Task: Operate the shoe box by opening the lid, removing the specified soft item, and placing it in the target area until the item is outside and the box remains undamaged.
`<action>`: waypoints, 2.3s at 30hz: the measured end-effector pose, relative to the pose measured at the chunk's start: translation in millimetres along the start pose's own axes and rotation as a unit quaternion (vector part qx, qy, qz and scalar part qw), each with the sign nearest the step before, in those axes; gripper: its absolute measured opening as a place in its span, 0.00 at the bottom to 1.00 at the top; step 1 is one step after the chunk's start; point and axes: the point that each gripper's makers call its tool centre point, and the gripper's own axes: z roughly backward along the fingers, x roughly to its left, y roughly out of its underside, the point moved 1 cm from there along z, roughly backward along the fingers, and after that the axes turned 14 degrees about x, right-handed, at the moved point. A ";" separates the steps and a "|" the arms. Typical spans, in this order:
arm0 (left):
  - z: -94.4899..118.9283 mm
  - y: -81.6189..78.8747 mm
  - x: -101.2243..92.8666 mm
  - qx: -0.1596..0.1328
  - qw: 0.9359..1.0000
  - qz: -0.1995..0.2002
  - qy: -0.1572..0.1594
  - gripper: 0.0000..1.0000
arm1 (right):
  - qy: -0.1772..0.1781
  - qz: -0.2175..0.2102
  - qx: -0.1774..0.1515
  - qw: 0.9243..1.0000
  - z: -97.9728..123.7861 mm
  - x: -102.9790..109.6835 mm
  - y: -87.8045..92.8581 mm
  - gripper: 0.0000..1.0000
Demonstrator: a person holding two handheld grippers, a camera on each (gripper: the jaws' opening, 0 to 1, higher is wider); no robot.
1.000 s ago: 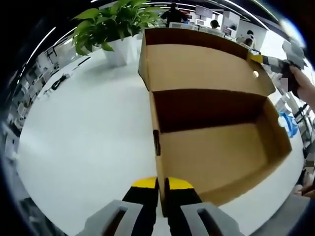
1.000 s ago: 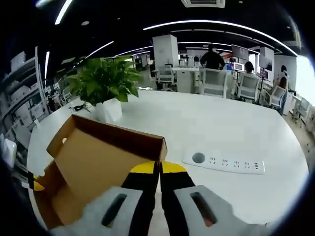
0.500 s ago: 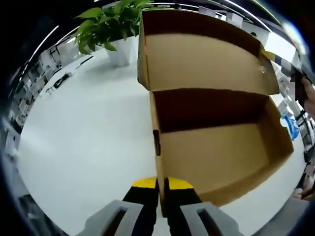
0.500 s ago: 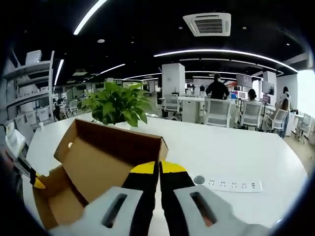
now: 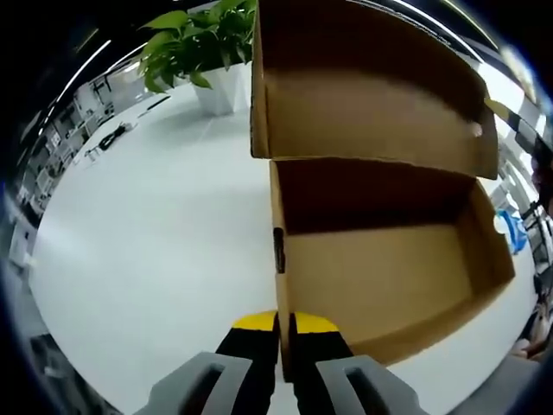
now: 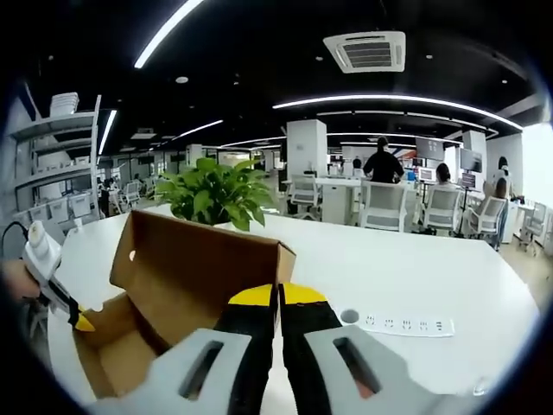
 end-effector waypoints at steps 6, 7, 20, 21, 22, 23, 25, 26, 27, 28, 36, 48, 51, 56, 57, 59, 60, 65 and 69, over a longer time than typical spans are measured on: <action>0.1 -0.1 -0.1 -0.002 1.000 0.002 -0.001 0.04 | -0.004 0.002 -0.003 1.000 20.7 5.6 8.4 0.00; 0.1 -0.1 0.0 -0.002 1.000 0.001 -0.002 0.04 | -0.003 0.001 -0.003 1.000 21.8 5.8 8.9 0.00; 0.0 -1.8 0.1 -0.010 1.000 0.012 -0.004 0.03 | -0.008 0.019 -0.015 1.000 43.8 15.9 11.6 0.00; 0.0 -1.9 0.1 -0.010 1.000 0.012 -0.005 0.03 | -0.009 0.020 -0.016 1.000 46.3 17.9 12.4 0.00; 0.0 -2.1 0.1 -0.011 1.000 0.014 -0.005 0.03 | -0.009 0.021 -0.016 1.000 47.1 18.4 12.7 0.00; -0.1 -2.1 0.1 -0.012 1.000 0.015 -0.005 0.03 | -0.010 0.023 -0.016 1.000 49.9 19.8 14.1 0.00; -0.1 -2.0 -0.1 -0.014 1.000 0.015 -0.007 0.03 | -0.012 0.028 -0.017 0.999 54.6 24.3 16.7 0.00; -0.1 -2.0 0.0 -0.015 1.000 0.015 -0.008 0.03 | -0.012 0.029 -0.016 0.999 56.4 24.9 18.1 0.00; -0.1 -2.1 0.0 -0.015 1.000 0.015 -0.008 0.03 | -0.013 0.032 -0.016 0.999 59.2 25.9 20.1 0.00; -0.2 -2.1 0.1 -0.016 1.000 0.017 -0.008 0.03 | -0.013 0.032 -0.016 0.999 60.4 26.4 21.0 0.00; 0.1 -1.5 0.2 -0.022 0.999 0.023 -0.014 0.03 | -0.016 0.034 -0.016 0.999 73.4 36.5 31.5 0.00; 1.2 -0.1 -0.2 -0.031 0.999 0.019 -0.019 0.04 | -0.014 0.044 -0.006 0.999 85.2 44.6 46.3 0.00; 1.3 0.1 -0.3 -0.034 0.999 0.018 -0.021 0.04 | -0.015 0.046 -0.003 0.999 87.9 46.7 50.0 0.00; 1.2 -0.1 0.1 -0.039 0.999 0.019 -0.021 0.04 | -0.014 0.050 0.003 0.999 94.4 52.2 54.4 0.00; 1.2 -0.1 0.1 -0.041 0.999 0.020 -0.020 0.04 | -0.013 0.055 0.005 0.998 95.2 53.3 55.6 0.00; 1.3 -0.1 -0.1 -0.044 0.999 0.019 -0.021 0.04 | -0.013 0.053 0.007 0.998 96.9 54.4 58.3 0.00; 1.3 -0.1 -0.1 -0.045 0.999 0.019 -0.021 0.04 | -0.012 0.055 0.008 0.998 97.0 54.8 59.5 0.00; 1.0 -0.8 0.2 -0.051 0.998 0.013 -0.023 0.04 | -0.003 0.079 0.017 0.997 101.7 60.4 72.6 0.00; 2.0 -3.1 -0.3 -0.060 0.998 0.001 -0.022 0.05 | 0.000 0.077 0.025 0.997 106.1 65.3 82.5 0.00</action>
